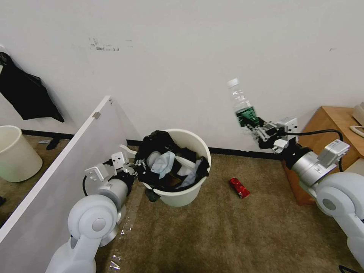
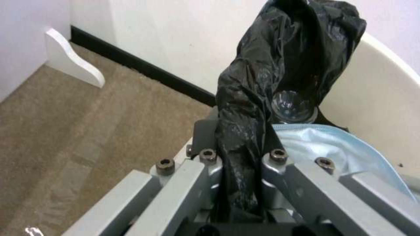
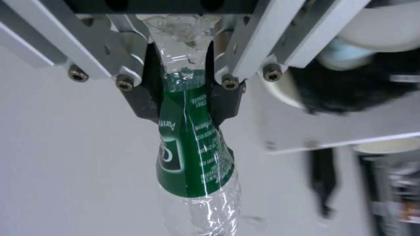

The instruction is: Pick up the trash bin, then pick up the garbage from the floor and place it into the trash bin.

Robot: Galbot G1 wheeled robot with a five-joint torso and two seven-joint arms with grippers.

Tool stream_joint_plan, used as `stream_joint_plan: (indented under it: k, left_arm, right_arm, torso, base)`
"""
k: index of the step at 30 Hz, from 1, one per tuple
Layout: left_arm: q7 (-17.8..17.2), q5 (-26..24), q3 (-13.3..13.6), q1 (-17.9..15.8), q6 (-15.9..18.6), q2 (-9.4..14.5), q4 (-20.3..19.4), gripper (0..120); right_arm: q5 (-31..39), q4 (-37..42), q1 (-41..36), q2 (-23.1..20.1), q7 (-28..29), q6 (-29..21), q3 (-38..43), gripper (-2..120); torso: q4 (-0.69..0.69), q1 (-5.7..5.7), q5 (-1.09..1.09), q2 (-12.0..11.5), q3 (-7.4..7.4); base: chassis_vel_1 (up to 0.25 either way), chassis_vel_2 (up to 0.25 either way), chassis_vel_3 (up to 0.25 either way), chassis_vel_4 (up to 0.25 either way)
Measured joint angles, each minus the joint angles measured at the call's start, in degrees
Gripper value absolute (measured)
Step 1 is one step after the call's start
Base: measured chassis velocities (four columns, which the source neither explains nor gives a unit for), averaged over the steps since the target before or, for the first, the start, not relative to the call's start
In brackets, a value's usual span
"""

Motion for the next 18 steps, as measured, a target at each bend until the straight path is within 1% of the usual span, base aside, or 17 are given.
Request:
stream_joint_plan:
  k: [2,3,5,6,8,9,11,12,14,15,17,18]
  left_arm:
    - [0.0,-0.2,1.23,-0.64,0.0,-0.05,0.33,5]
    - [0.0,-0.2,1.23,-0.64,0.0,-0.05,0.33,5]
    - [0.0,-0.42,2.5,-1.78,-0.08,0.07,1.15,5]
    - [0.0,-0.42,2.5,-1.78,-0.08,0.07,1.15,5]
    - [-0.02,-1.05,3.86,-3.45,-0.3,0.46,2.53,5]
    - [-0.02,-1.05,3.86,-3.45,-0.3,0.46,2.53,5]
    - [-0.07,-1.58,5.04,-5.22,-0.44,0.54,3.78,5]
    - [-0.07,-1.58,5.04,-5.22,-0.44,0.54,3.78,5]
    - [-0.25,-2.28,6.27,-7.05,-0.54,0.12,4.96,5]
    - [-0.25,-2.28,6.27,-7.05,-0.54,0.12,4.96,5]
    - [-0.3,-2.66,7.43,-8.5,-0.7,-0.32,6.15,5]
    - [-0.3,-2.66,7.43,-8.5,-0.7,-0.32,6.15,5]
  right_arm:
    - [0.48,-0.28,0.5,-1.04,-4.0,2.25,-1.4,17]
    - [0.48,-0.28,0.5,-1.04,-4.0,2.25,-1.4,17]
    - [1.06,-0.41,0.9,-1.91,-6.02,3.27,-2.56,17]
    - [1.06,-0.41,0.9,-1.91,-6.02,3.27,-2.56,17]
    - [1.58,-0.56,1.19,-3.27,-7.74,3.81,-3.55,17]
    - [1.58,-0.56,1.19,-3.27,-7.74,3.81,-3.55,17]
    - [1.8,-0.73,1.08,-4.56,-9.19,4.22,-4.04,17]
    - [1.8,-0.73,1.08,-4.56,-9.19,4.22,-4.04,17]
    - [1.89,-0.76,0.46,-5.76,-10.01,4.46,-4.31,17]
    - [1.89,-0.76,0.46,-5.76,-10.01,4.46,-4.31,17]
    - [1.97,-0.77,-0.01,-6.78,-10.34,4.53,-4.45,17]
    - [1.97,-0.77,-0.01,-6.78,-10.34,4.53,-4.45,17]
  torso:
    - [0.0,0.0,0.0,0.0,0.0]
    - [0.0,0.0,0.0,0.0,0.0]
    - [-0.01,0.0,0.0,0.0,0.0]
    - [-0.01,0.0,0.0,0.0,0.0]
    - [0.0,0.0,0.0,0.0,0.0]
    - [0.0,0.0,0.0,0.0,0.0]
    - [0.0,0.0,0.0,0.0,0.0]
    - [0.0,0.0,0.0,0.0,0.0]
    - [-0.01,0.0,0.0,0.0,0.0]
    - [-0.01,0.0,0.0,0.0,0.0]
    - [-0.01,0.0,0.0,0.0,0.0]
    - [-0.01,0.0,0.0,0.0,0.0]
  base:
    - [0.0,0.0,0.0,0.0]
    - [0.0,0.0,0.0,0.0]
    - [0.0,0.0,0.0,0.0]
    - [0.0,0.0,0.0,0.0]
    - [0.0,0.0,0.0,0.0]
    - [0.0,0.0,0.0,0.0]
    - [0.0,0.0,0.0,0.0]
    - [0.0,0.0,0.0,0.0]
    - [0.0,0.0,0.0,0.0]
    - [0.0,0.0,0.0,0.0]
    - [0.0,0.0,0.0,0.0]
    - [0.0,0.0,0.0,0.0]
